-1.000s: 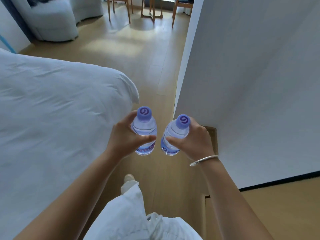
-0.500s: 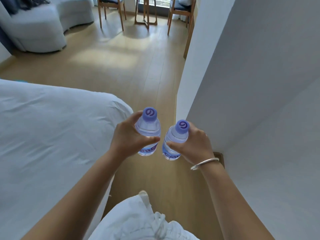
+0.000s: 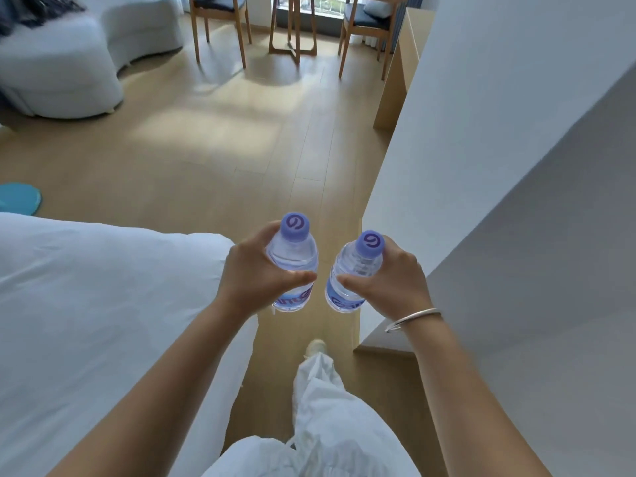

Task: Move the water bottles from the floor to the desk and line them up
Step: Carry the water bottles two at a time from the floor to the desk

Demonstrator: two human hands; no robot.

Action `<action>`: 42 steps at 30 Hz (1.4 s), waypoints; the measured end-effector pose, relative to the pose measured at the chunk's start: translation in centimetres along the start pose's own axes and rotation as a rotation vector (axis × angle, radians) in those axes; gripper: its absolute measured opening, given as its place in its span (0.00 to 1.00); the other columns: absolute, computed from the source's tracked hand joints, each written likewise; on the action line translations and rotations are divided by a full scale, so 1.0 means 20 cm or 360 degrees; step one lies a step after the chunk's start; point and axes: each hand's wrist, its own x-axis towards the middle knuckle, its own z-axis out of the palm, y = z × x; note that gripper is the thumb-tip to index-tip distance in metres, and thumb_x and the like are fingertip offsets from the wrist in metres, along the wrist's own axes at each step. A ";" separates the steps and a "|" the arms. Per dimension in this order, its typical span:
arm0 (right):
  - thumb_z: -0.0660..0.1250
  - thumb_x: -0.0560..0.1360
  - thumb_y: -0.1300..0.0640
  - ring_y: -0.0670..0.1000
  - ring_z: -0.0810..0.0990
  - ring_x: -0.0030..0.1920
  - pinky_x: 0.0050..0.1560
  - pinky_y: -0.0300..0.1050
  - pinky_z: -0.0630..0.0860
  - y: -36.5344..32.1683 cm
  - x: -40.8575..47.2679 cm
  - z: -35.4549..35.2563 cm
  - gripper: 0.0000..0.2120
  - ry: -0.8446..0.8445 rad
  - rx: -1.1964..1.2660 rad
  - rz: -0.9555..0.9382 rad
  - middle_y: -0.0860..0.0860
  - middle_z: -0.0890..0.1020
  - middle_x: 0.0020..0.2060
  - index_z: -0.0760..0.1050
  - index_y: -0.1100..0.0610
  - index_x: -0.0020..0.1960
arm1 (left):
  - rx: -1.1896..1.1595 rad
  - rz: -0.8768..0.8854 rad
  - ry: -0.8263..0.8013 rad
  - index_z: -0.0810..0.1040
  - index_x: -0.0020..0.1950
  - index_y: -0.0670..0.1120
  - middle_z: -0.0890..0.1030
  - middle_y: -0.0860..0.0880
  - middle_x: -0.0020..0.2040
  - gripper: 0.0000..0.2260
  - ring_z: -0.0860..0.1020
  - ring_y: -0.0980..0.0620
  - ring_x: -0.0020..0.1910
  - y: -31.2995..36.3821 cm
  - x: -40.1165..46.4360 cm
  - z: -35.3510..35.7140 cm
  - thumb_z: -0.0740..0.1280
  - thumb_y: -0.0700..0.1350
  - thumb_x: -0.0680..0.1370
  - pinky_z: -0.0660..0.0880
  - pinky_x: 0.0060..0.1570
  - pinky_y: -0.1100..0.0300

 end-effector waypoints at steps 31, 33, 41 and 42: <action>0.76 0.64 0.49 0.50 0.78 0.42 0.46 0.41 0.77 0.24 2.91 0.03 0.20 0.0188 0.0044 0.0112 0.47 0.78 0.39 0.75 0.52 0.52 | -0.0127 -0.0179 -0.0246 0.75 0.53 0.59 0.79 0.63 0.45 0.25 0.77 0.64 0.45 -0.36 3.02 0.44 0.80 0.46 0.61 0.71 0.43 0.69; 0.76 0.64 0.49 0.50 0.78 0.42 0.46 0.41 0.77 0.24 3.12 0.04 0.19 0.0224 0.0041 0.0132 0.45 0.76 0.38 0.74 0.51 0.51 | -0.0118 -0.0164 -0.0291 0.75 0.53 0.59 0.80 0.62 0.45 0.25 0.78 0.62 0.45 -0.39 3.25 0.46 0.80 0.46 0.60 0.72 0.43 0.68; 0.77 0.64 0.50 0.47 0.76 0.40 0.44 0.35 0.74 0.27 3.85 0.02 0.20 0.0346 0.0111 0.0285 0.40 0.73 0.35 0.70 0.49 0.49 | -0.0097 -0.0028 -0.0480 0.76 0.52 0.59 0.81 0.61 0.44 0.24 0.79 0.63 0.45 -0.43 4.09 0.51 0.79 0.46 0.60 0.75 0.45 0.64; 0.77 0.64 0.50 0.47 0.76 0.40 0.43 0.35 0.74 0.28 3.92 0.01 0.20 0.0352 0.0103 0.0304 0.41 0.74 0.36 0.71 0.50 0.50 | -0.0100 -0.0020 -0.0494 0.77 0.52 0.58 0.82 0.60 0.44 0.24 0.79 0.62 0.45 -0.43 4.17 0.53 0.79 0.46 0.60 0.76 0.46 0.63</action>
